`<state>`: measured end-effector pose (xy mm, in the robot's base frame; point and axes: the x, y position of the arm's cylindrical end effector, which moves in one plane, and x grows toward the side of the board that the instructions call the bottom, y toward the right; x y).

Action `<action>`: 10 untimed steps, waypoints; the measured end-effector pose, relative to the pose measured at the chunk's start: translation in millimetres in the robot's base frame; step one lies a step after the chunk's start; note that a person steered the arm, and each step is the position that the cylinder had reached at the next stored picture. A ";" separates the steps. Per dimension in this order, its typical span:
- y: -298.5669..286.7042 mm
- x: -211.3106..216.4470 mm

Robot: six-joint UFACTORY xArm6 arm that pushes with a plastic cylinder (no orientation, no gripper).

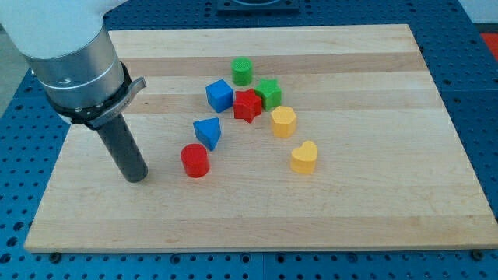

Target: Move the blue cube down and left a bit

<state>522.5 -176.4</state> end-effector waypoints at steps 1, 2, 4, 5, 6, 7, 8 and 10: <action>0.0 0.0; 0.0 -16.1; 0.0 -69.7; 0.0 -88.6; 0.0 -140.2; 0.0 -152.0; 0.1 -170.6; 63.5 -201.3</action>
<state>321.2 -112.8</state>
